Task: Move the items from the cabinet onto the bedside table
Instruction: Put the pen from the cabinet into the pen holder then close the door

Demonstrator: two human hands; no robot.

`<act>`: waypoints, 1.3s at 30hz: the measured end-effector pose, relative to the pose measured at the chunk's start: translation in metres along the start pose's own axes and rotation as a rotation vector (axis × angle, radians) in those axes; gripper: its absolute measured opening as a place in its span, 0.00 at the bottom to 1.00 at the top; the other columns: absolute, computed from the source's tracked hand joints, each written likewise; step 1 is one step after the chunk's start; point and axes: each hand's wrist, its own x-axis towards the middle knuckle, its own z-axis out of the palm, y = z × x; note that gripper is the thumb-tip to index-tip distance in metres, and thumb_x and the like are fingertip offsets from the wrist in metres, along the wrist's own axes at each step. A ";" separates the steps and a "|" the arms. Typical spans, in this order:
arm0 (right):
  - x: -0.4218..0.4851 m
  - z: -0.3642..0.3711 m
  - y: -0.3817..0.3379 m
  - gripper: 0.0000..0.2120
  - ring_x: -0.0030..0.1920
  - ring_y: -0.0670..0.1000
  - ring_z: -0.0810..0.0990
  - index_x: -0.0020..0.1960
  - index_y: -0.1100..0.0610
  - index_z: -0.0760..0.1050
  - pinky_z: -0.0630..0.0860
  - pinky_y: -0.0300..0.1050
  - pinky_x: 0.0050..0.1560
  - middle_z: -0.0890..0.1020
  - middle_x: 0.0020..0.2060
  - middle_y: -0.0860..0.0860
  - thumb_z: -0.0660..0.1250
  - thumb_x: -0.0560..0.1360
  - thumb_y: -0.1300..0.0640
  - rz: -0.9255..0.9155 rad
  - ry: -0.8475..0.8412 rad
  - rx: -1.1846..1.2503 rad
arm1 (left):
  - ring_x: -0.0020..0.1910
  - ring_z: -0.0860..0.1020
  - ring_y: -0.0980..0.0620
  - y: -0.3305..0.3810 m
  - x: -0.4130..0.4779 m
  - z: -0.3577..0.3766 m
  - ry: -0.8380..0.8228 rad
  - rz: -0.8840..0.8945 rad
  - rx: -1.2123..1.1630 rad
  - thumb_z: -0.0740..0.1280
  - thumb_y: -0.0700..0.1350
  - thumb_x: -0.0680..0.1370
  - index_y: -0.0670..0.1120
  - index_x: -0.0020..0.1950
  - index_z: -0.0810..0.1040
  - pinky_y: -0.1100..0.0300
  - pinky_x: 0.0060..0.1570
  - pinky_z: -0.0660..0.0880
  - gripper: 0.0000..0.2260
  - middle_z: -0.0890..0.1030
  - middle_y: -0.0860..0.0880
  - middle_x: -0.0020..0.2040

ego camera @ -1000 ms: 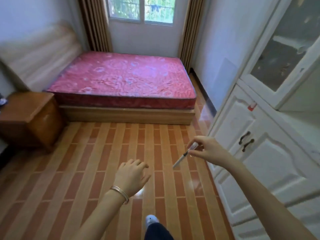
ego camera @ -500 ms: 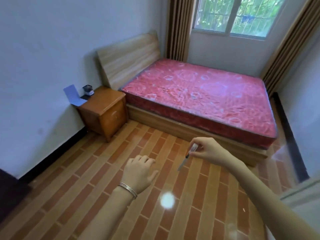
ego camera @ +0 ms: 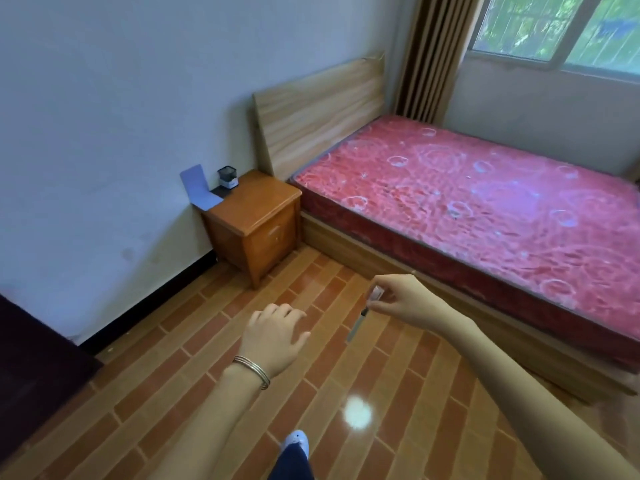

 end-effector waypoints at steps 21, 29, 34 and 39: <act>0.327 -0.043 0.005 0.04 0.40 0.44 0.79 0.45 0.53 0.77 0.78 0.46 0.43 0.81 0.40 0.46 0.69 0.72 0.54 -0.039 0.045 0.087 | 0.59 0.73 0.53 -0.176 0.266 -0.021 0.028 -0.080 -0.014 0.61 0.55 0.77 0.53 0.64 0.73 0.58 0.54 0.70 0.17 0.77 0.54 0.59; 0.483 -0.083 0.037 0.03 0.41 0.40 0.78 0.45 0.50 0.76 0.75 0.35 0.42 0.79 0.40 0.42 0.69 0.73 0.55 -0.133 -0.002 0.065 | 0.59 0.72 0.56 -0.233 0.385 -0.024 0.042 -0.180 -0.003 0.58 0.57 0.78 0.55 0.65 0.70 0.62 0.54 0.68 0.17 0.75 0.56 0.61; 0.583 -0.085 0.053 0.03 0.42 0.41 0.78 0.45 0.52 0.76 0.76 0.36 0.42 0.81 0.42 0.43 0.68 0.73 0.53 -0.208 -0.054 0.046 | 0.56 0.74 0.53 -0.274 0.450 -0.023 0.074 -0.277 -0.015 0.61 0.55 0.77 0.52 0.64 0.73 0.59 0.50 0.70 0.16 0.76 0.54 0.58; 0.664 -0.069 0.053 0.02 0.40 0.38 0.77 0.45 0.51 0.75 0.72 0.31 0.38 0.79 0.40 0.43 0.68 0.74 0.54 -0.247 -0.131 0.029 | 0.57 0.73 0.53 -0.315 0.479 -0.014 0.030 -0.358 -0.019 0.60 0.55 0.78 0.52 0.65 0.72 0.59 0.52 0.69 0.17 0.75 0.55 0.60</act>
